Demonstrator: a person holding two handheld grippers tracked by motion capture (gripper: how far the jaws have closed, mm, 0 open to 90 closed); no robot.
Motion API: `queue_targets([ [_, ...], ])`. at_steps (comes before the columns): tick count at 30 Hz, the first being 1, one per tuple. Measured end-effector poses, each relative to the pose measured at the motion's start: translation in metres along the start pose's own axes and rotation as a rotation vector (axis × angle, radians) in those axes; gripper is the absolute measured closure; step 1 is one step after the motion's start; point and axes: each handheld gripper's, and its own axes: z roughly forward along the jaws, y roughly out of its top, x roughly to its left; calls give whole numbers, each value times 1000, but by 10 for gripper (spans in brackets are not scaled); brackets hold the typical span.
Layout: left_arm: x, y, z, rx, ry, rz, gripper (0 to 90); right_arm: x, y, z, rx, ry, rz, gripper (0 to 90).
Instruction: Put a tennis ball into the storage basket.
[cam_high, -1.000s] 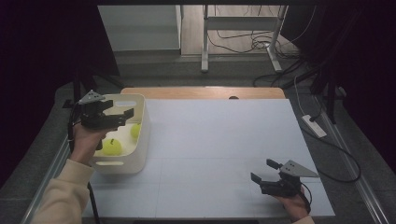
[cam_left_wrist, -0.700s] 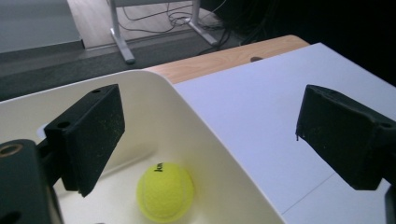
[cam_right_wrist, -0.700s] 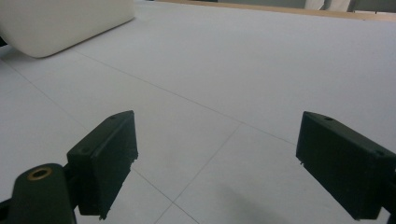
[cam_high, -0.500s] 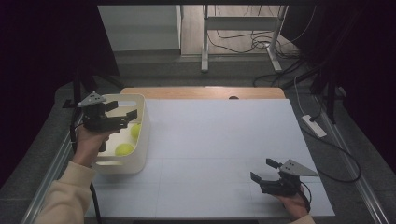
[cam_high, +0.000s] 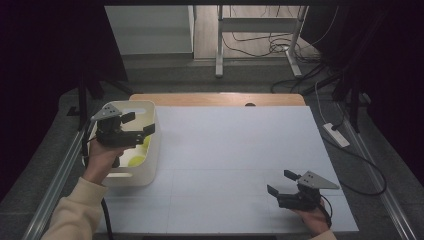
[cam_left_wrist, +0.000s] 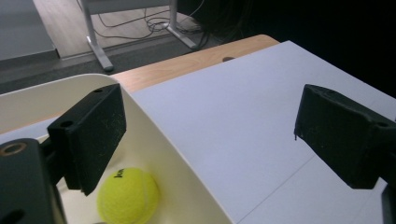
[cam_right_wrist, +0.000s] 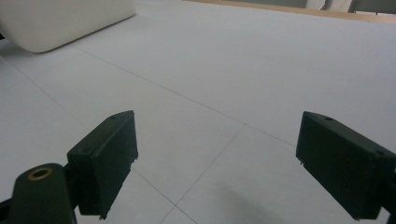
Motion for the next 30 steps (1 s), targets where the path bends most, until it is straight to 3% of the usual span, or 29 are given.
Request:
queue_targets([
  [12,-21,-5,0,-12,-61,47,97,1,0,-1,-1,-1,1,127],
  [30,-60,-17,15,-11,-201,90,102,1,-1,-2,1,0,0,127],
])
